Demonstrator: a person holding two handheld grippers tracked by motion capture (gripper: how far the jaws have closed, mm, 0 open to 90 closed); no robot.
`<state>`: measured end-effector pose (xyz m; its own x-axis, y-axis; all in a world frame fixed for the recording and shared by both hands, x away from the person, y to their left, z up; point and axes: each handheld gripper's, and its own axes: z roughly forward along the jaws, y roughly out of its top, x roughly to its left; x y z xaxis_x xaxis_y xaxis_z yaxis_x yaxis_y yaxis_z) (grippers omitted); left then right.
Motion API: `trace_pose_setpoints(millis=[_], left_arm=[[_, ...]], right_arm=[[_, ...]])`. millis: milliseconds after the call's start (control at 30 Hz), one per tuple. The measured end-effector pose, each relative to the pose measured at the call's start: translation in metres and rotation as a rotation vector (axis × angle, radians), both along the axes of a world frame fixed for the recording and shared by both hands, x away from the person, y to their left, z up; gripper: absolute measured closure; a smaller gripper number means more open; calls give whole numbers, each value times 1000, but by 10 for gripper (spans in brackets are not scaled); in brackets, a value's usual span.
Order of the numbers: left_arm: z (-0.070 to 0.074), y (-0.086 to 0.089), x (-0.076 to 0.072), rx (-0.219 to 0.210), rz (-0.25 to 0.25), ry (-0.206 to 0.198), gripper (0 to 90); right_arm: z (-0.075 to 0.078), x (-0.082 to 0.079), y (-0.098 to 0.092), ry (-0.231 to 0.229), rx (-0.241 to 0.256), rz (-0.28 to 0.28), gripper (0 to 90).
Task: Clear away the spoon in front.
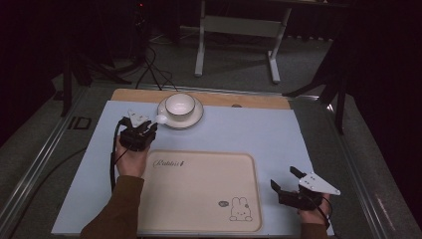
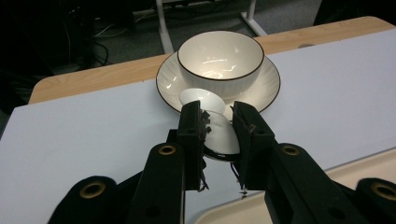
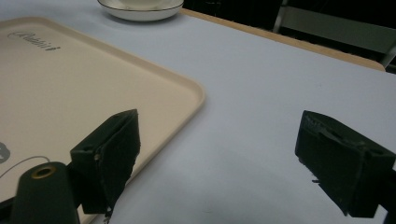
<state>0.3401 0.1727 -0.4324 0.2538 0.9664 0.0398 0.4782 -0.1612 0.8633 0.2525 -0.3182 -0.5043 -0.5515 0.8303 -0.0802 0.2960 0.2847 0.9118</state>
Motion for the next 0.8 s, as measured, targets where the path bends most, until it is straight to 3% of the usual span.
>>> trace_pose_setpoints(millis=[333,800], left_arm=[[-5,0,-14,0,15,-4,744],[-15,1,-30,-37,36,-8,744]], right_arm=[[0,0,0,0,0,0,137],[0,0,0,0,-2,1,137]])
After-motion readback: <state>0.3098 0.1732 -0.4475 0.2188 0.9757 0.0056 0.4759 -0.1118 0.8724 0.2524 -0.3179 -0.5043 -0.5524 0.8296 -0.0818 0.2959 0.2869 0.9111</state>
